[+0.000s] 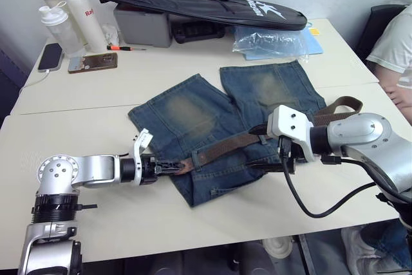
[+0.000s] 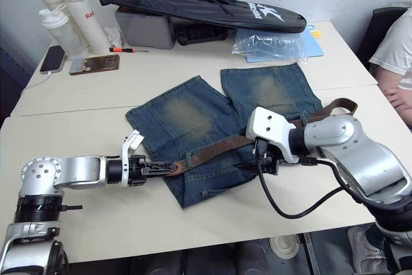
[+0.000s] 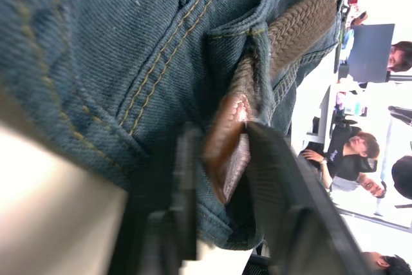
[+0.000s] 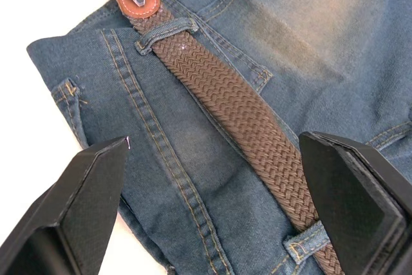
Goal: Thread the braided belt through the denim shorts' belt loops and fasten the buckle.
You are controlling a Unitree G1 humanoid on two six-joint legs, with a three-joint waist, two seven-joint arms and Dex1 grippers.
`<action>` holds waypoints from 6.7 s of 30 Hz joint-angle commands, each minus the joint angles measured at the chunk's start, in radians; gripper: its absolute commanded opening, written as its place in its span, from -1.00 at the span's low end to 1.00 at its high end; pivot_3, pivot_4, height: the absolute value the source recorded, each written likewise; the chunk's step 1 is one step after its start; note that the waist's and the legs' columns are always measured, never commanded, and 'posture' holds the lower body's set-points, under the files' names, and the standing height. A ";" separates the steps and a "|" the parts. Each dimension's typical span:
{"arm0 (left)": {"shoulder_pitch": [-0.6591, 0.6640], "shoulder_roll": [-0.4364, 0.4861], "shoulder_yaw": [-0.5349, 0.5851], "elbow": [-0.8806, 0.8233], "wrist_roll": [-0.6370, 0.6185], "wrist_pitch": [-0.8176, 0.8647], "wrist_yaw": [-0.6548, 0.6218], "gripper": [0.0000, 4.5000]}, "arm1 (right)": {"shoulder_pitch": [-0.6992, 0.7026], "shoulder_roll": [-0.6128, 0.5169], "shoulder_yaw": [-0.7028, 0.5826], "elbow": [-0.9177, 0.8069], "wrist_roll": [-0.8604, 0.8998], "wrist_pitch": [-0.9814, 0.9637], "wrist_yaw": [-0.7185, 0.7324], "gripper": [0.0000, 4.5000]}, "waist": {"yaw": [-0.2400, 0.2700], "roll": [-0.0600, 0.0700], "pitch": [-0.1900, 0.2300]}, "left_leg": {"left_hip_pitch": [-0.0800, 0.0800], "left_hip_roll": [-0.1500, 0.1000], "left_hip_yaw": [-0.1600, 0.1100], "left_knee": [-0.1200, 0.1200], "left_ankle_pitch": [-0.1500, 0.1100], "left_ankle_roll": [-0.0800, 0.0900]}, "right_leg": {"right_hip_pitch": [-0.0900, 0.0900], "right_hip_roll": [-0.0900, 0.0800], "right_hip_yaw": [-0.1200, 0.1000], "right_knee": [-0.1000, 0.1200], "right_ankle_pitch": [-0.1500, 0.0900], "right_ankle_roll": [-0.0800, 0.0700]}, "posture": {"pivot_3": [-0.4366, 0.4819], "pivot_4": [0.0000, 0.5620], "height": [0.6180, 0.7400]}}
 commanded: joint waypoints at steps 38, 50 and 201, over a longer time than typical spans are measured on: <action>0.604 0.604 0.507 -0.017 0.365 -0.003 -0.522 -1.00 | -0.100 0.207 0.290 0.429 -0.265 -0.070 0.057 -0.95 | -0.038 -0.014 -0.009 | 0.012 -0.001 0.000 -0.008 -0.002 -0.007 | 0.001 0.000 0.000 0.001 -0.008 -0.016 | -0.05 -0.47 1.00; 0.902 0.518 0.848 -0.006 0.672 -0.017 -0.757 -1.00 | -0.158 0.280 0.314 0.521 -0.330 -0.143 0.149 -0.95 | -0.062 -0.014 -0.009 | 0.020 0.000 -0.001 -0.010 -0.008 -0.012 | -0.003 0.005 -0.001 0.008 -0.012 -0.023 | -0.05 -0.47 1.00; -0.202 0.015 -0.032 -0.091 1.288 -0.273 -0.910 0.97 | -0.201 0.131 -0.163 0.637 -0.118 0.232 -0.130 1.00 | -0.004 0.006 0.008 | -0.019 -0.077 -0.102 -0.010 0.026 -0.002 | 0.015 -0.062 -0.070 0.003 0.004 0.025 | -0.05 -0.47 1.00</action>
